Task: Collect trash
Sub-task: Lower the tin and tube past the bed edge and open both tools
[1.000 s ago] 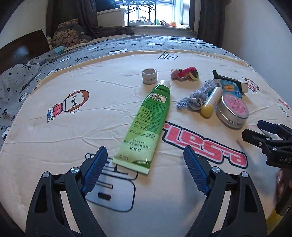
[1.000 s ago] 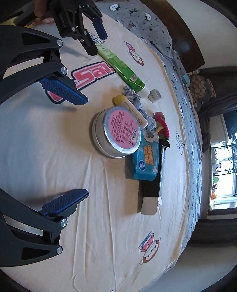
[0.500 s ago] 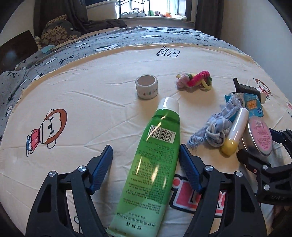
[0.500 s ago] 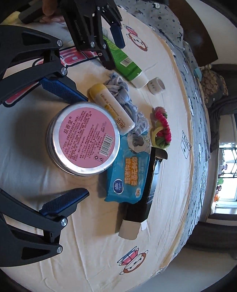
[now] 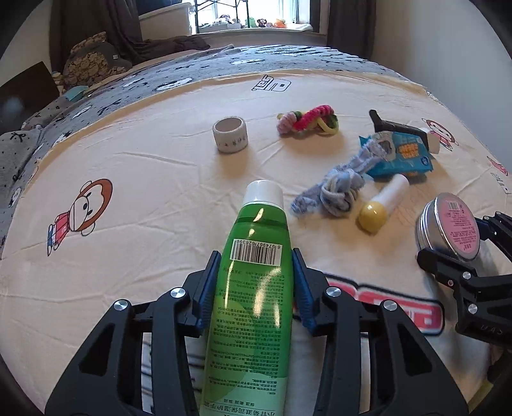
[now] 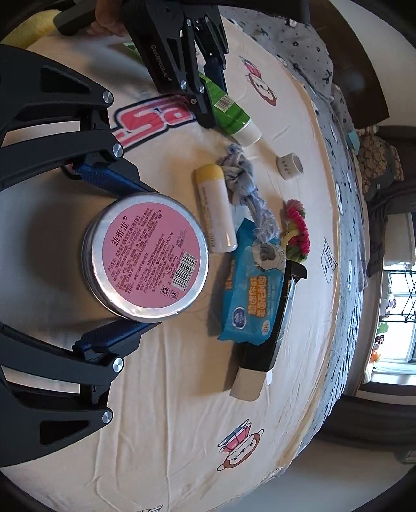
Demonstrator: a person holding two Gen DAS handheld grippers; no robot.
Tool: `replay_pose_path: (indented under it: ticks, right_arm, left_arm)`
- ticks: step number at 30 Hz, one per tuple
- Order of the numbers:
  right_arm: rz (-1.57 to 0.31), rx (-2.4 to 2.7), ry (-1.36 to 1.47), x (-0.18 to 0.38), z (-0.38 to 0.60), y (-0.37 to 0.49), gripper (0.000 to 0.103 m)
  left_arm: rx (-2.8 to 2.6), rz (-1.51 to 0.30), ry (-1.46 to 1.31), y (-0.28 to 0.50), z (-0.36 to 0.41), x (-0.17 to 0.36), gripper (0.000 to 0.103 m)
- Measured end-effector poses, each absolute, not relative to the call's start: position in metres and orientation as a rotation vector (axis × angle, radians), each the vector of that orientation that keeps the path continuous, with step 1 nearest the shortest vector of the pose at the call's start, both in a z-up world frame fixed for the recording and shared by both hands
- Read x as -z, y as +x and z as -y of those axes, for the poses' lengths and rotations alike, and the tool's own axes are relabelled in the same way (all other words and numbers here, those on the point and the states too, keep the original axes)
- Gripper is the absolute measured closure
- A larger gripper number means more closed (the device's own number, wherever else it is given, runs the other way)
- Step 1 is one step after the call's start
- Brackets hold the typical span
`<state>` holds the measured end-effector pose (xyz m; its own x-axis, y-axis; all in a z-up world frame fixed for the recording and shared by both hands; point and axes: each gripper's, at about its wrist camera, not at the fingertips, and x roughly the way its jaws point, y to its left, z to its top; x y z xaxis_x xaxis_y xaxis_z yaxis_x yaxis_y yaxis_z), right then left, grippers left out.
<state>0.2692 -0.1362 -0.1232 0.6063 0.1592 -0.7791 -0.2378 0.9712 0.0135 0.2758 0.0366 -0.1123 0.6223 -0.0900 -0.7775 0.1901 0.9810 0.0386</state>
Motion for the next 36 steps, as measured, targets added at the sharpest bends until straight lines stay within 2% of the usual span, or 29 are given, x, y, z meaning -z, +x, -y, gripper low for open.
replay_pose_path:
  ticks: [22,28,36]
  right_arm:
    - [-0.783,-0.294,-0.062,0.106,0.206,0.087,0.032]
    - [-0.835,-0.322,-0.044,0.125,0.211,0.048,0.032]
    - [-0.948,-0.336,-0.030,0.164,0.209,0.022,0.032]
  left_arm:
    - [0.346,-0.735,0.164,0.054,0.030,0.098,0.063]
    - [0.428,-0.782,0.159,0.007,0.045,0.109,0.063]
    - [0.478,-0.927,0.145,-0.019,0.050,0.154,0.062]
